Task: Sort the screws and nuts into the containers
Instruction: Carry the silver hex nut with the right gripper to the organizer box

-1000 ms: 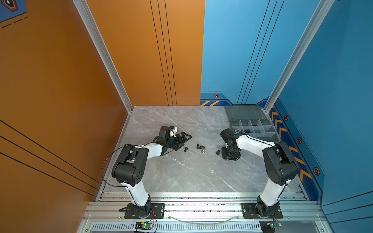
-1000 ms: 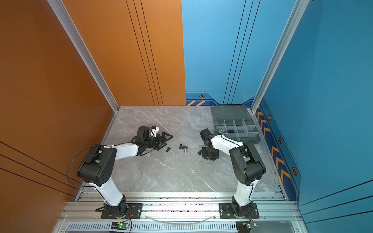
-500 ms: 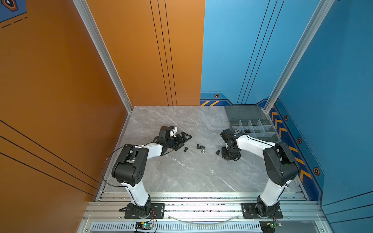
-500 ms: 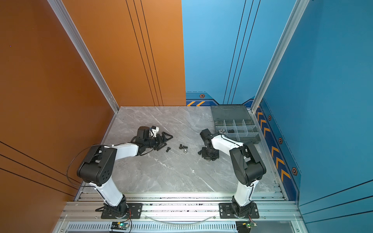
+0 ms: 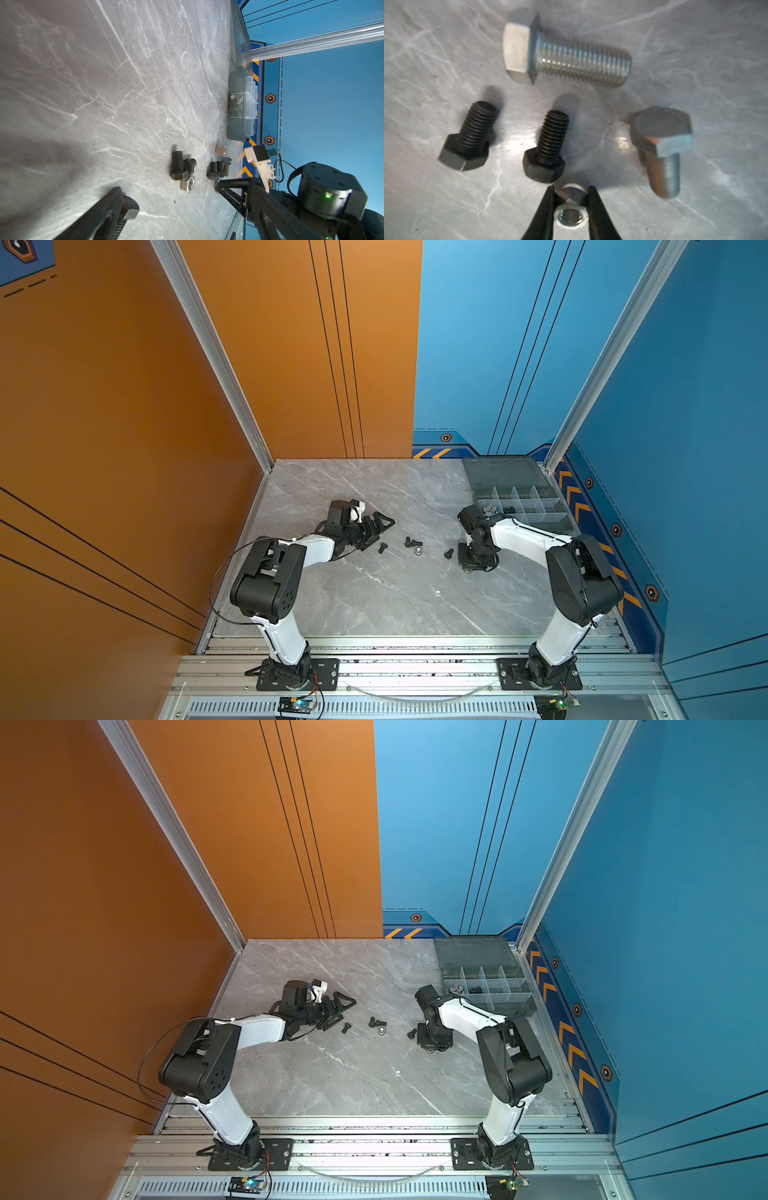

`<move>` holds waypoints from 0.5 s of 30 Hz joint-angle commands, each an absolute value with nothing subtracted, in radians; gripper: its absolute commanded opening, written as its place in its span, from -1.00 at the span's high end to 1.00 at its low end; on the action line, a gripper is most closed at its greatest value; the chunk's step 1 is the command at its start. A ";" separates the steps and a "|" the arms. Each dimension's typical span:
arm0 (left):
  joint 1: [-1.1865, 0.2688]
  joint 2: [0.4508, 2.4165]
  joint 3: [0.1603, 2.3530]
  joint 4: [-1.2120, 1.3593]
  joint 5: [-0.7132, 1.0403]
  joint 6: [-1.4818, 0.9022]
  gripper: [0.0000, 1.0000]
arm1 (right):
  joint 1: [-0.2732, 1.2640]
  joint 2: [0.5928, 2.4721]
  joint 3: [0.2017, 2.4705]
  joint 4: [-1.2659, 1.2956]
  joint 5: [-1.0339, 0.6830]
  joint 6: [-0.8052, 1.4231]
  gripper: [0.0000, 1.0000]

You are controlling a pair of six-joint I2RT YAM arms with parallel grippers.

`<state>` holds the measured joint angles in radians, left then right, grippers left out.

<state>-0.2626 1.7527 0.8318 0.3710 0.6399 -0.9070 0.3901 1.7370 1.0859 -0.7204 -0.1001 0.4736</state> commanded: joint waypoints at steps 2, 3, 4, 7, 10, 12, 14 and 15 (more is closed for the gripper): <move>-0.259 1.763 0.842 0.372 0.654 -0.899 -0.95 | 0.317 1.656 1.167 -0.759 -0.207 0.413 1.00; -0.260 1.761 0.841 0.372 0.652 -0.899 -0.95 | 0.298 1.649 1.187 -0.766 -0.220 0.403 1.00; -0.261 1.759 0.842 0.371 0.651 -0.899 -0.95 | 0.274 1.642 1.211 -0.778 -0.222 0.391 1.00; -0.261 1.756 0.840 0.371 0.651 -0.899 -0.95 | 0.188 1.637 1.282 -0.791 -0.214 0.362 1.00; -0.262 1.756 0.843 0.371 0.652 -0.897 -0.95 | 0.079 1.665 1.370 -0.799 -0.188 0.335 1.00; -0.265 1.755 0.845 0.373 0.652 -0.896 -0.95 | 0.008 1.703 1.439 -0.811 -0.169 0.320 1.00; -0.267 1.752 0.844 0.374 0.649 -0.899 -0.95 | -0.057 1.750 1.510 -0.817 -0.157 0.306 1.00; -0.268 1.750 0.844 0.375 0.650 -0.899 -0.95 | -0.083 1.772 1.544 -0.818 -0.155 0.303 1.00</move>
